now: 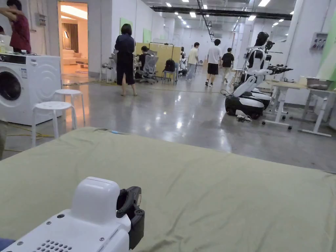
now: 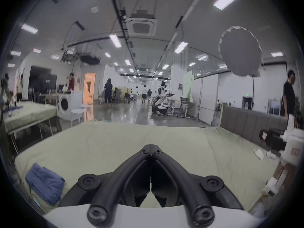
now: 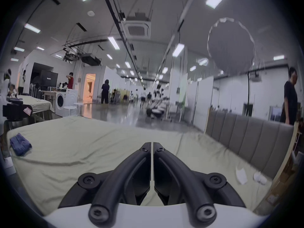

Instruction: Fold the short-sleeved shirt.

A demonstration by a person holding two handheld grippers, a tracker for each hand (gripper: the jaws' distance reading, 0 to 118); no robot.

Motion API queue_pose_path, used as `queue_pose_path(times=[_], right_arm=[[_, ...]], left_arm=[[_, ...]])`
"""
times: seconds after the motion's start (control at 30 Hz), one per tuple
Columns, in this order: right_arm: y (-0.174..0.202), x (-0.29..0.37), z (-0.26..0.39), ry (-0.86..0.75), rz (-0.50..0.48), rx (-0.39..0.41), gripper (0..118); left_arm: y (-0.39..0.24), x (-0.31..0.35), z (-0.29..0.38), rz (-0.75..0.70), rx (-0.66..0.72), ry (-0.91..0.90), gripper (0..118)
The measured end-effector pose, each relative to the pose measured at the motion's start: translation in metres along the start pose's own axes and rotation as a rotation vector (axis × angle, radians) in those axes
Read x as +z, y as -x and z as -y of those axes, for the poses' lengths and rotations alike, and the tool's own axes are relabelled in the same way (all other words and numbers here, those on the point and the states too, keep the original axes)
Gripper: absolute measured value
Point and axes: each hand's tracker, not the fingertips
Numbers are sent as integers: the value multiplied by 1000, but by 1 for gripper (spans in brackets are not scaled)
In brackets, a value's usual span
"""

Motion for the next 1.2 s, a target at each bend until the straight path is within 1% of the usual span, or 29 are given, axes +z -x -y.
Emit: queue_pose_path(times=[0.03, 0.13, 0.17, 0.27, 0.3, 0.33, 0.37, 0.4, 0.43, 0.47, 0.5, 0.53, 0.63, 0.67, 0.73, 0.8, 0.87, 1.0, 1.07, 1.13, 1.2], right_arm=[[0, 0, 0, -13, 6, 8, 4], [0, -1, 1, 6, 3, -5, 4], [-1, -2, 3, 18, 7, -15, 4], [-2, 3, 8, 5, 13, -62, 5], [-2, 3, 8, 8, 17, -75, 8], [-4, 3, 8, 9, 12, -81, 34], [-5, 3, 8, 14, 7, -87, 73], [-6, -1, 8, 48, -2, -92, 104], [-5, -4, 8, 73, -4, -86, 118], [-5, -4, 9, 68, -9, -85, 118], [-5, -3, 11, 51, -8, -81, 118], [-4, -3, 11, 53, -8, -78, 118], [1, -5, 10, 54, 10, -42, 118], [1, -7, 9, 58, 13, -34, 118], [2, -6, 7, 62, 2, -37, 118], [2, -7, 6, 66, -9, -54, 118], [1, -6, 5, 72, -15, -62, 118], [3, -8, 4, 86, -2, -42, 118], [2, -8, 5, 93, -6, -36, 118], [2, -7, 6, 105, -9, -34, 118], [2, -8, 7, 110, -9, -38, 118]], left_arm=[[-6, 0, 0, 14, -14, -7, 0], [-21, 1, -3, 21, -46, -8, 0], [-24, 1, -5, 21, -67, -1, 0], [-22, 3, -7, 42, -57, -8, 0], [-21, 5, -8, 43, -47, -22, 2], [-20, 7, -8, 40, -47, -42, 17], [-18, 9, -7, 53, -51, -79, 34], [-18, 11, -8, 42, -55, -104, 66], [-18, 11, -9, 14, -54, -111, 111], [-18, 10, -10, -9, -53, -102, 118], [-16, 10, -13, -14, -57, -77, 118], [-17, 17, -21, -8, -58, -115, 118], [-13, 20, -35, -4, -25, -90, 118], [-9, 13, -23, -1, -12, -75, 118], [-5, 11, -25, 15, 23, -40, 118], [-1, 8, -21, 77, 83, 2, 118], [1, 3, -21, 110, 137, 55, 118], [9, 4, -11, 245, 300, -11, 118], [10, 7, -13, 225, 355, 5, 118], [10, 5, -22, 158, 382, 68, 118], [10, 3, -25, 117, 370, 97, 118]])
